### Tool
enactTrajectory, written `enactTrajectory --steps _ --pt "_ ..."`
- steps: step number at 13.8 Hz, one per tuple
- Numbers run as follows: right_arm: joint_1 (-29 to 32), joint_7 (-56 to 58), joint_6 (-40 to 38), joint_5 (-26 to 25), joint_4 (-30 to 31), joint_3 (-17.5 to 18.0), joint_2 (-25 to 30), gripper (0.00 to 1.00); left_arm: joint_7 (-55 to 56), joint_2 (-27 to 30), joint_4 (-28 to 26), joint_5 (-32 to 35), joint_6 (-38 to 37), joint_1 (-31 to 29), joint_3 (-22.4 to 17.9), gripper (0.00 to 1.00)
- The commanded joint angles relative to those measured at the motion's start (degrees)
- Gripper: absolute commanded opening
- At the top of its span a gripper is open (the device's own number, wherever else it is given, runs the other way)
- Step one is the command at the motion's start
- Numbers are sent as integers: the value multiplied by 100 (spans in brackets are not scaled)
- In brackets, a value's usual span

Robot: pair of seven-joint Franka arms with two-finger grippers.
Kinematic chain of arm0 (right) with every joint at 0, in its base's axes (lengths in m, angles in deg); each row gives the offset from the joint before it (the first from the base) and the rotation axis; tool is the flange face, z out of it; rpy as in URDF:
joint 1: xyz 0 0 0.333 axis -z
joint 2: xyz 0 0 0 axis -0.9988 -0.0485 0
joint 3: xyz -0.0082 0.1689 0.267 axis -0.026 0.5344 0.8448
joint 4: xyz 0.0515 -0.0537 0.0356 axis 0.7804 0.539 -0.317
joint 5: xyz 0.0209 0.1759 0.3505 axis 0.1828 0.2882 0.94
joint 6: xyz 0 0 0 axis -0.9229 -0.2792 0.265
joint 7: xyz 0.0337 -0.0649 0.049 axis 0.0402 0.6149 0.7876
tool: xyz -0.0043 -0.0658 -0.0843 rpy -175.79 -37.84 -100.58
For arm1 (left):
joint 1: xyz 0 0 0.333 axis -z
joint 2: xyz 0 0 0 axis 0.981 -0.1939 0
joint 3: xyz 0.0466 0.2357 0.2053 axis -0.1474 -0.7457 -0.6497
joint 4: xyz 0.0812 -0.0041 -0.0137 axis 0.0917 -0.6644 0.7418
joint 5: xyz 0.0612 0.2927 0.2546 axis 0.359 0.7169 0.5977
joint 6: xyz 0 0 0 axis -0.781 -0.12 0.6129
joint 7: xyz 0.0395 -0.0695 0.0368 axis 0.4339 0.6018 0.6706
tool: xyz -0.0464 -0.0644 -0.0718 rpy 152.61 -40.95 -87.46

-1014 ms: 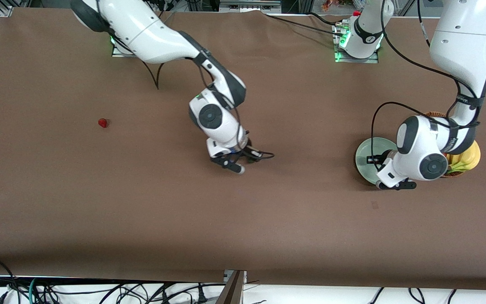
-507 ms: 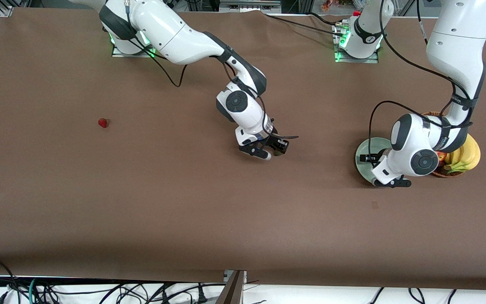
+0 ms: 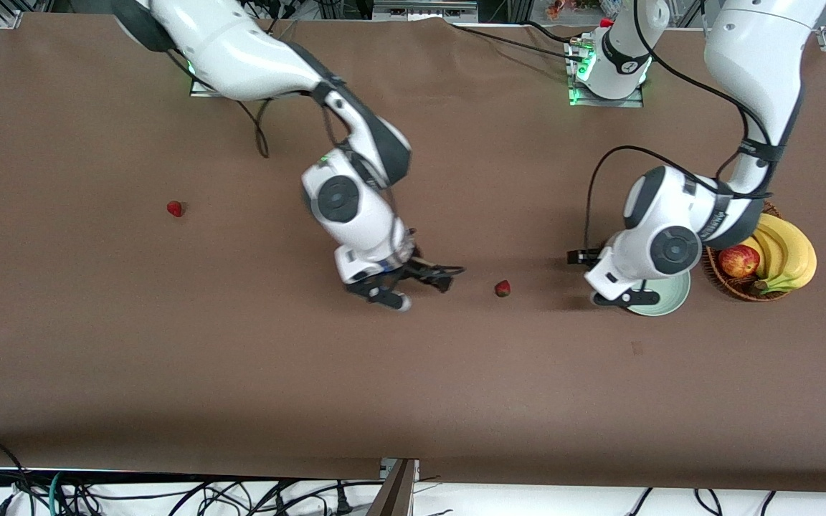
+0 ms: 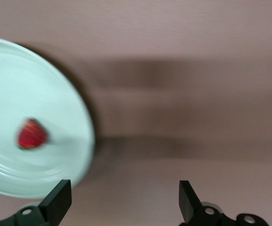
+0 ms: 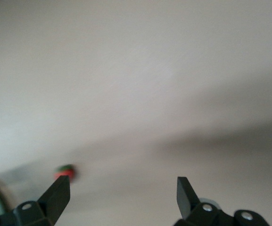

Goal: Collect all strawberries into plate
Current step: 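Set the second strawberry down with the right gripper while the left gripper approaches, then grasp the second strawberry with the left gripper while the right gripper grasps the third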

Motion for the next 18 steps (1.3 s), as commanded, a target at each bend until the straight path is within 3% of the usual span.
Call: enactTrajectory --steps 1,4,6,8,10,13,16,18 --pt "660 1127 -961 38 360 57 438 100 947 -43 103 41 146 212 264 100" --pt "1354 2005 -1682 -6 526 39 613 100 1451 -245 104 76 1101 582 255 100" --pt "2065 2918 -1974 -15 1253 39 1068 100 1416 -351 112 147 1797 889 238 100" --pt "2620 3964 -1984 -15 1957 -135 1412 100 1407 -570 174 382 1957 952 220 100" --pt "2771 4730 -2001 -23 2494 -688 1650 100 1407 -798 130 708 2307 900 211 100" --pt "3035 5522 -1992 -24 3197 -1128 1879 100 1399 -1010 121 858 2695 952 194 99" --pt "3123 5595 -1923 -32 3988 -1261 2055 100 1407 -1019 112 2104 2748 803 202 96" --pt "3115 5595 -1861 -163 4331 -1332 2081 100 1442 -1089 104 2133 2871 785 202 95"
